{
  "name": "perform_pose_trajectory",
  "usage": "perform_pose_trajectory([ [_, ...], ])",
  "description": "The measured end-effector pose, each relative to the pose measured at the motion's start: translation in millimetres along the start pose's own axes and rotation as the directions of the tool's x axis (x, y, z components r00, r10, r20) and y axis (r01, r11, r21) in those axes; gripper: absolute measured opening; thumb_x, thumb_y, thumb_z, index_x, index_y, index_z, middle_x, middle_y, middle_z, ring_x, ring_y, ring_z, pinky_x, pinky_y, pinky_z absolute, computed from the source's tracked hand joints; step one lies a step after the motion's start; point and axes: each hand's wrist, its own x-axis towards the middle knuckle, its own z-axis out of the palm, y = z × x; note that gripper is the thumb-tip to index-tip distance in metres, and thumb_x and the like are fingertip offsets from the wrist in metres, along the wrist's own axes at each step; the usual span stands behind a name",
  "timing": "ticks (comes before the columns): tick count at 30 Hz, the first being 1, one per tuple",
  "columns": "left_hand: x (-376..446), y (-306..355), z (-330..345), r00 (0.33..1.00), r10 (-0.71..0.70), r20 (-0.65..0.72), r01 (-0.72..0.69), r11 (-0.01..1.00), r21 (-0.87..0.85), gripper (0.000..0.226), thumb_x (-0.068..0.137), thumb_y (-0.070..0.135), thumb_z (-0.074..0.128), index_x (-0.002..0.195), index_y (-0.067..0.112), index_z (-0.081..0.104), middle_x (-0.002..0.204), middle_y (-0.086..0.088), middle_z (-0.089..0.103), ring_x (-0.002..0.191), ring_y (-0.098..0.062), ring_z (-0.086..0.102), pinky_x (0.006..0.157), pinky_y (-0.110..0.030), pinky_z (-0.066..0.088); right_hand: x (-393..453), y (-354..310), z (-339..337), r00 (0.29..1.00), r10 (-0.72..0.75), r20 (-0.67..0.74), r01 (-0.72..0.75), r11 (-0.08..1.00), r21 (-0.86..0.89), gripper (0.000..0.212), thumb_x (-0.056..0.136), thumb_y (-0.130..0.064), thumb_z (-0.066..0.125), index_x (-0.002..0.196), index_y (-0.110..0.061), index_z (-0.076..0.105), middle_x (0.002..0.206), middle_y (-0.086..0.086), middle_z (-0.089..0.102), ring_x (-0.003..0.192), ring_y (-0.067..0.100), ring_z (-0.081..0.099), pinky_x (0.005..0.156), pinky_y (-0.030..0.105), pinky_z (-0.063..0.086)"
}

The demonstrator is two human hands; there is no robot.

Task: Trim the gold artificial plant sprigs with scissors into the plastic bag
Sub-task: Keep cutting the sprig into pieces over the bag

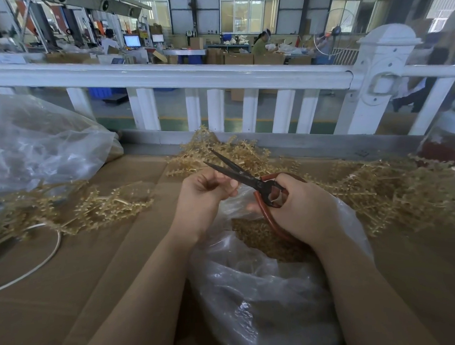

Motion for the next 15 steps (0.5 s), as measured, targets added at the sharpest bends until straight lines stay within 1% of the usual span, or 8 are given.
perform_pose_trajectory([
  [3, 0.2, 0.2, 2.4, 1.000, 0.016, -0.015, -0.014, 0.997, 0.082, 0.023, 0.088, -0.009, 0.064, 0.077, 0.011, 0.065, 0.068, 0.006, 0.065, 0.069, -0.008, 0.060, 0.074, -0.022, 0.051, 0.0, 0.2, -0.8, 1.000, 0.005, 0.012, -0.005, 1.000, 0.021, 0.049, 0.071, -0.089, 0.049, 0.095, -0.047, 0.053, 0.071, -0.031, 0.052, 0.063, -0.014, 0.043, 0.055, 0.009, 0.027],
  [6, -0.4, 1.3, 3.4, 1.000, 0.007, 0.001, -0.007, 0.997, 0.075, 0.023, 0.089, -0.010, 0.061, 0.081, 0.010, 0.062, 0.072, 0.002, 0.060, 0.072, -0.009, 0.055, 0.074, -0.023, 0.047, -0.4, -0.2, -1.7, 1.000, 0.007, 0.005, -0.007, 1.000, 0.018, 0.043, 0.073, -0.089, 0.050, 0.092, -0.050, 0.047, 0.070, -0.031, 0.051, 0.062, -0.014, 0.043, 0.054, 0.008, 0.025],
  [10, -0.9, 1.3, 2.3, 0.999, 0.000, 0.037, -0.002, 0.998, 0.062, 0.021, 0.091, -0.012, 0.057, 0.085, 0.008, 0.060, 0.076, -0.003, 0.056, 0.078, -0.016, 0.052, 0.081, -0.029, 0.045, -0.3, 0.7, -0.3, 1.000, -0.004, 0.002, 0.004, 1.000, 0.009, 0.048, 0.072, -0.090, 0.047, 0.091, -0.046, 0.050, 0.071, -0.028, 0.053, 0.063, -0.014, 0.044, 0.054, 0.008, 0.026],
  [13, -1.5, 1.6, 1.4, 0.999, 0.009, 0.054, -0.012, 0.998, 0.058, 0.021, 0.091, -0.014, 0.055, 0.085, 0.005, 0.059, 0.078, -0.006, 0.055, 0.079, -0.016, 0.051, 0.082, -0.028, 0.045, 0.3, 2.9, 0.6, 1.000, -0.012, 0.022, 0.011, 1.000, 0.027, 0.048, 0.072, -0.090, 0.049, 0.090, -0.047, 0.049, 0.073, -0.027, 0.056, 0.065, -0.013, 0.047, 0.055, 0.009, 0.027],
  [15, -1.6, 2.1, 1.7, 0.998, 0.010, 0.058, -0.012, 0.999, 0.043, 0.019, 0.091, -0.015, 0.054, 0.088, 0.003, 0.060, 0.081, -0.011, 0.055, 0.080, -0.017, 0.052, 0.082, -0.027, 0.046, 1.2, 4.7, 1.4, 0.999, -0.016, 0.028, 0.015, 0.999, 0.029, 0.053, 0.071, -0.092, 0.047, 0.091, -0.044, 0.054, 0.074, -0.025, 0.059, 0.066, -0.011, 0.049, 0.055, 0.009, 0.029],
])
